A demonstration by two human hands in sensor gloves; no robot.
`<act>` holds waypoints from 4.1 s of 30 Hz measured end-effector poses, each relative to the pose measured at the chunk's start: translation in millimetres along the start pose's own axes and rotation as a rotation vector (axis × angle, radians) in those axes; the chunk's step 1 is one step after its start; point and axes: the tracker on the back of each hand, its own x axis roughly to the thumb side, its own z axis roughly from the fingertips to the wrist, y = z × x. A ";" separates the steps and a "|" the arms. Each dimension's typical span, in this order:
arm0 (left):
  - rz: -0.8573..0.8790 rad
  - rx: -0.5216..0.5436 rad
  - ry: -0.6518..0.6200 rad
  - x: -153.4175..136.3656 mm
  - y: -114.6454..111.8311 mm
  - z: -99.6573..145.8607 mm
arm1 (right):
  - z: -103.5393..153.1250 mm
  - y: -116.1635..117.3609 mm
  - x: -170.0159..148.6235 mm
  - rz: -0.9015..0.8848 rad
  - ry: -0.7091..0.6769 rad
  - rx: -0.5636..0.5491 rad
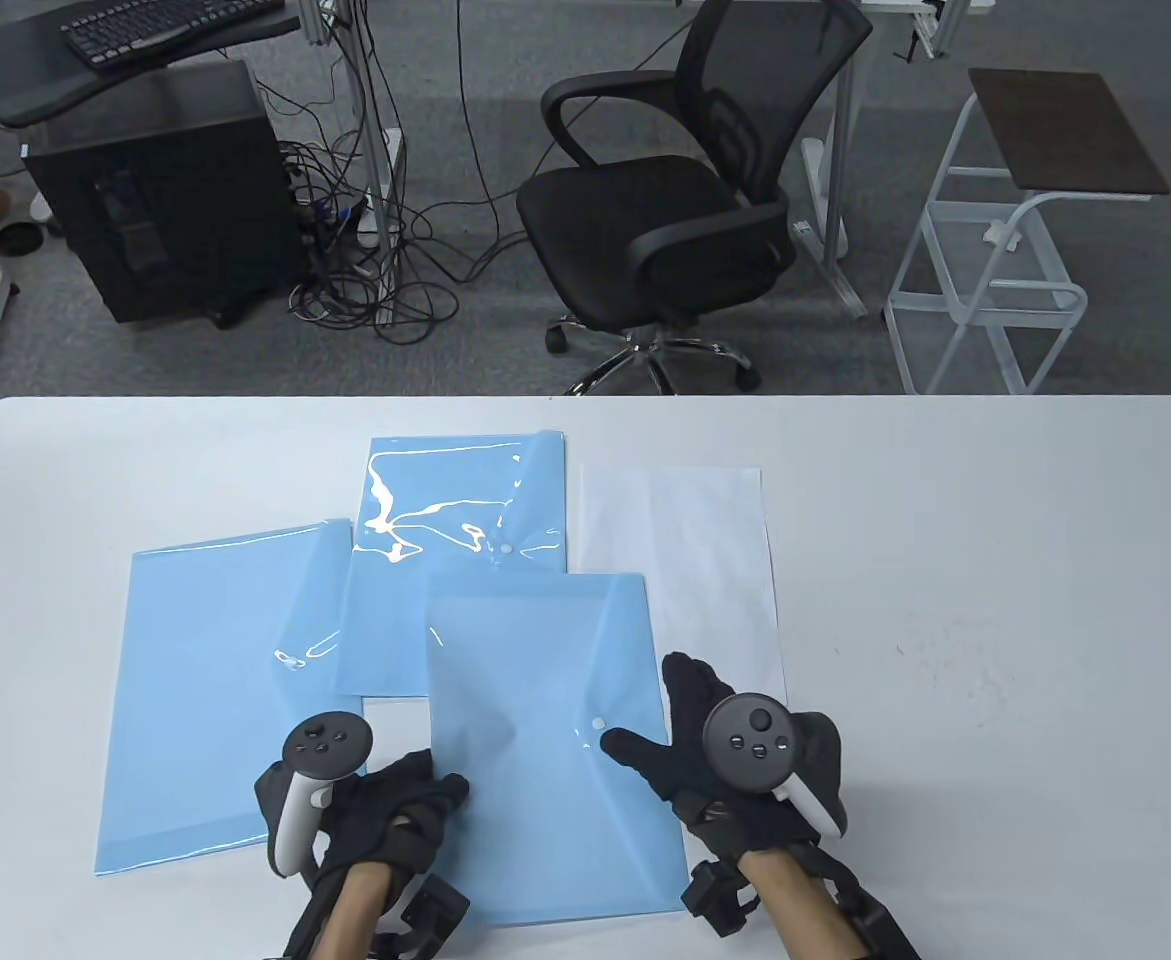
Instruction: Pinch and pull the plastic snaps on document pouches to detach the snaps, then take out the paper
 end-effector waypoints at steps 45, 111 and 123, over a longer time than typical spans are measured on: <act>-0.077 0.052 0.015 2.5 -5.7 2.5 | -79.2 101.0 43.8 0.864 0.009 0.206; -0.060 0.054 0.011 1.9 -5.3 5.8 | -19.9 9.2 -44.6 0.198 0.153 0.137; 0.223 -0.056 -0.035 -2.8 -2.4 8.7 | -19.1 17.7 -54.9 0.172 0.164 0.092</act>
